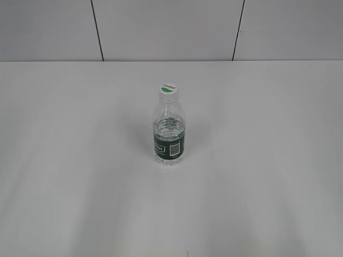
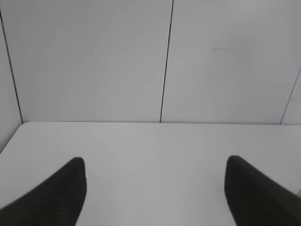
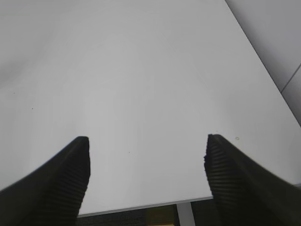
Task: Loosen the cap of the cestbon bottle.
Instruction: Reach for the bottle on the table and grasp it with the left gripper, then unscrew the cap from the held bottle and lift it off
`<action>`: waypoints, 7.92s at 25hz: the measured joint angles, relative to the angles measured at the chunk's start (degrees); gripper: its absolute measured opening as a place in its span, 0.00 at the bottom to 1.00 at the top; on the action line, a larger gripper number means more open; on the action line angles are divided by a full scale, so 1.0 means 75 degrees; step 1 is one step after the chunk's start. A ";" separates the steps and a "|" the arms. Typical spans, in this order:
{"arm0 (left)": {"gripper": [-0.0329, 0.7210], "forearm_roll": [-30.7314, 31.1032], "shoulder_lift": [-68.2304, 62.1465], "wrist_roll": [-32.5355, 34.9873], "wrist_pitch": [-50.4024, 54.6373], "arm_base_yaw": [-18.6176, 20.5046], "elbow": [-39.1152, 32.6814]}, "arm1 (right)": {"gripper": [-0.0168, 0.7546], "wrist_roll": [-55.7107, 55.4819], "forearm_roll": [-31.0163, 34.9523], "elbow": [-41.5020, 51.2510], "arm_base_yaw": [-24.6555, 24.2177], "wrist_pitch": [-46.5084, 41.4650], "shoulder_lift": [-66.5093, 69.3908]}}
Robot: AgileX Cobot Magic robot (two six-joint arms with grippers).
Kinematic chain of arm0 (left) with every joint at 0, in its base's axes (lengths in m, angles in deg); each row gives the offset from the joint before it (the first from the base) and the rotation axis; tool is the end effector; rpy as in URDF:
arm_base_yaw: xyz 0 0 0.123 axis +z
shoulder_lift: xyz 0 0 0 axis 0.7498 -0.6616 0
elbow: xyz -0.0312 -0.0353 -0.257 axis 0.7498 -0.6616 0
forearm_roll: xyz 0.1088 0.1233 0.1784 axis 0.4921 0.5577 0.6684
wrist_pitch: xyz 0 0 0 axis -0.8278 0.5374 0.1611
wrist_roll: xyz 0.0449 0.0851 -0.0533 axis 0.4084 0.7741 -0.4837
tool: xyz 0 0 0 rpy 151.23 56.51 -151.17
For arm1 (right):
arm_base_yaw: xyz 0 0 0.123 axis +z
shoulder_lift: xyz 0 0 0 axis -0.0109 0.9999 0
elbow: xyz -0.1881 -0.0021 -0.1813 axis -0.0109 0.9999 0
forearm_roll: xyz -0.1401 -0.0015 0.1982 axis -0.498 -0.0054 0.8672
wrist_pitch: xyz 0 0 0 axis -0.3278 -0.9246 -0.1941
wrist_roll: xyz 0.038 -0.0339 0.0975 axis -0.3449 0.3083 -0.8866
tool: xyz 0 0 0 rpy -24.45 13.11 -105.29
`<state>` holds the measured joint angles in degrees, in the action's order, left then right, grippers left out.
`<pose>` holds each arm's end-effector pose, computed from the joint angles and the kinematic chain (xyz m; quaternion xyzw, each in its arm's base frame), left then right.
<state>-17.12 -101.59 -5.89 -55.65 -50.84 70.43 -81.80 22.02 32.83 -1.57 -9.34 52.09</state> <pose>0.1000 -0.0064 0.2777 0.0011 0.7402 -0.0408 0.6712 0.0238 -0.0019 0.2661 -0.0196 0.8552 -0.0287 0.5172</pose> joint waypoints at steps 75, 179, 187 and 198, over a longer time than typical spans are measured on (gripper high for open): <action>0.77 1.1649 -1.5161 -0.3932 -1.1355 -0.0419 0.4717 | 0.77 0.0000 -0.0006 0.0000 0.0000 0.0001 0.0000; 0.60 1.0054 -1.5774 -0.3600 -1.0255 -0.2223 0.5748 | 0.67 0.0061 0.1093 -0.8746 0.2365 -0.0942 1.3677; 0.60 1.0054 -1.5774 -0.3600 -1.0264 -0.2223 0.5748 | 0.67 -0.0188 0.1151 -0.9772 0.3689 -0.0959 1.4633; 0.60 1.0054 -1.5774 -0.3600 -1.0264 -0.2223 0.5748 | 0.67 -0.0261 0.1625 -1.0740 0.4456 -0.0968 1.5397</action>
<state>58.29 -219.89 -32.89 -132.63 -67.51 113.54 -83.76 34.21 -47.72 31.85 -16.60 167.57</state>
